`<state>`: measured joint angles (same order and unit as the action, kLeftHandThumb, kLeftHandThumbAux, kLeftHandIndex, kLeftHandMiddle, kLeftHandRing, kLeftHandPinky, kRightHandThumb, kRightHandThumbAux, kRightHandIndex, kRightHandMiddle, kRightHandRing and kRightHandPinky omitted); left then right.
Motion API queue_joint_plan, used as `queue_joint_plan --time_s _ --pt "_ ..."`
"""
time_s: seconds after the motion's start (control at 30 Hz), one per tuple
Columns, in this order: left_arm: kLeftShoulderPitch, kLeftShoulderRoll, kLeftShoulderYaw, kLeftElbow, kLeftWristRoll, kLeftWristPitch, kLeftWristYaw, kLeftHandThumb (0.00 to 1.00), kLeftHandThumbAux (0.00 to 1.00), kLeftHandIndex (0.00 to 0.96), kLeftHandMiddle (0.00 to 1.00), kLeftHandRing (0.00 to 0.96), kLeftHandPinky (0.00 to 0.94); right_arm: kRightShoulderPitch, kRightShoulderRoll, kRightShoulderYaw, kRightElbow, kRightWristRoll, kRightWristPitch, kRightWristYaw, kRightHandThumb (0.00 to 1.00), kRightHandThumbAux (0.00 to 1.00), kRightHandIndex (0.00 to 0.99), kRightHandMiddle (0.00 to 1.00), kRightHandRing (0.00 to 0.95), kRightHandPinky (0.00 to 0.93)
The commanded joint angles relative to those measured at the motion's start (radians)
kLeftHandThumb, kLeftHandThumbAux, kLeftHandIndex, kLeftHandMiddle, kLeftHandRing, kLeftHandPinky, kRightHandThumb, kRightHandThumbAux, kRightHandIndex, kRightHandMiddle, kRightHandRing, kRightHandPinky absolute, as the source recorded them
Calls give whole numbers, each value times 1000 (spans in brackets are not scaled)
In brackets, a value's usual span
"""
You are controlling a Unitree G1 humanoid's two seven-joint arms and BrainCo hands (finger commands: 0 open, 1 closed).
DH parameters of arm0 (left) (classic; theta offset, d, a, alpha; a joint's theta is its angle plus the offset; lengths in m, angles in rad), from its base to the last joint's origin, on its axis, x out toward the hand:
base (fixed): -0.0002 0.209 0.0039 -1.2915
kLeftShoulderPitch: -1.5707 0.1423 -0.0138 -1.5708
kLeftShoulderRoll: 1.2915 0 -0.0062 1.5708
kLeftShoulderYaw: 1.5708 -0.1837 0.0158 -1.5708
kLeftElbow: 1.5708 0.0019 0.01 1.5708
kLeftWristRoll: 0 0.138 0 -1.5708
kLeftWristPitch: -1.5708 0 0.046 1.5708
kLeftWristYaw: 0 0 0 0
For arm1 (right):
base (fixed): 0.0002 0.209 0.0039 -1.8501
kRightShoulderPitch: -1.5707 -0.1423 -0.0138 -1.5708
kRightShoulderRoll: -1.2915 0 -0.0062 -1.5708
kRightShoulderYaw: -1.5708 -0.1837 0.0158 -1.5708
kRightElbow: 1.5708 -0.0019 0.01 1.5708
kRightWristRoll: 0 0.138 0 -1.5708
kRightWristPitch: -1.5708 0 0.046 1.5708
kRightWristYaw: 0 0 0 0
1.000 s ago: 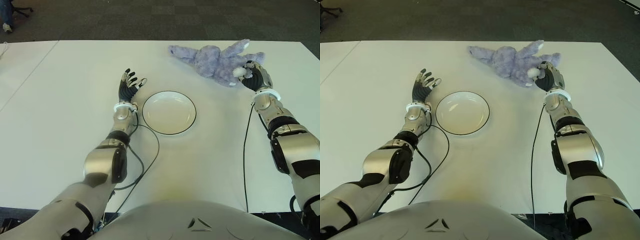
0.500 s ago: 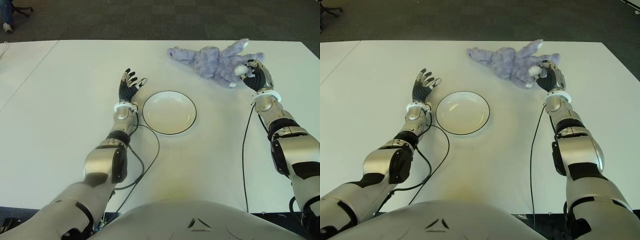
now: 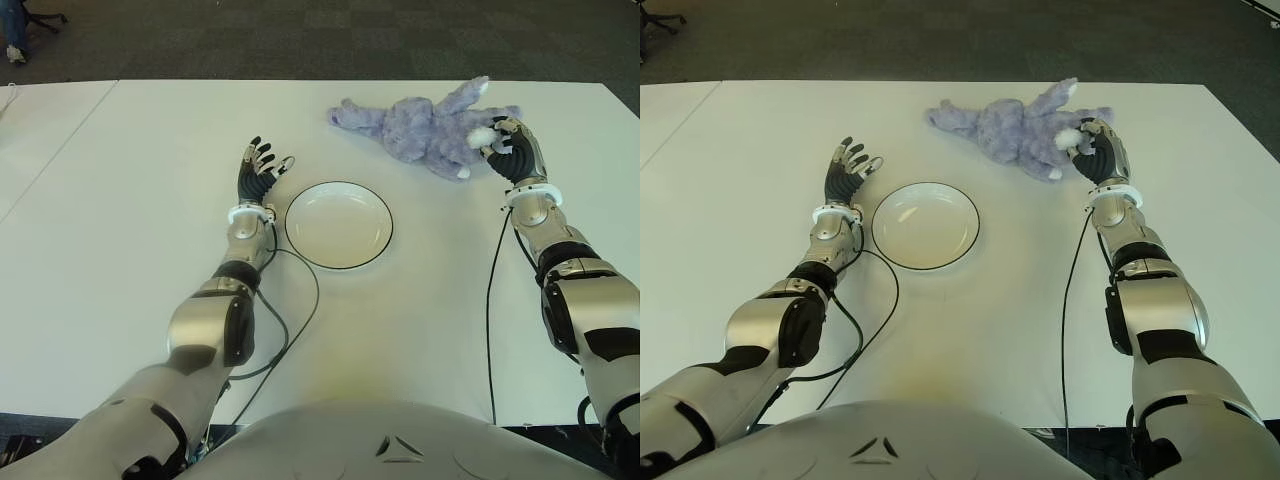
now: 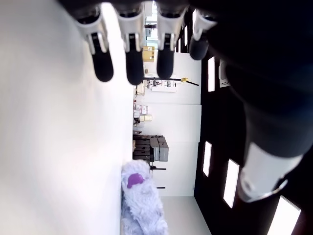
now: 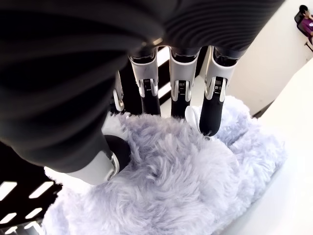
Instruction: Put the doll into the plate.
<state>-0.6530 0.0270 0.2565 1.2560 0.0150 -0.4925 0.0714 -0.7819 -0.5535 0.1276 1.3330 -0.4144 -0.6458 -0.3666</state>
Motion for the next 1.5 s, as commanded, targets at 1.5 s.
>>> queue_joint_plan --time_s 1.5 --pt "119 -38 3 90 -8 111 -15 0 727 39 154 177 202 -15 -25 6 -129 -43 -388 -123 675 727 426 509 486 444"
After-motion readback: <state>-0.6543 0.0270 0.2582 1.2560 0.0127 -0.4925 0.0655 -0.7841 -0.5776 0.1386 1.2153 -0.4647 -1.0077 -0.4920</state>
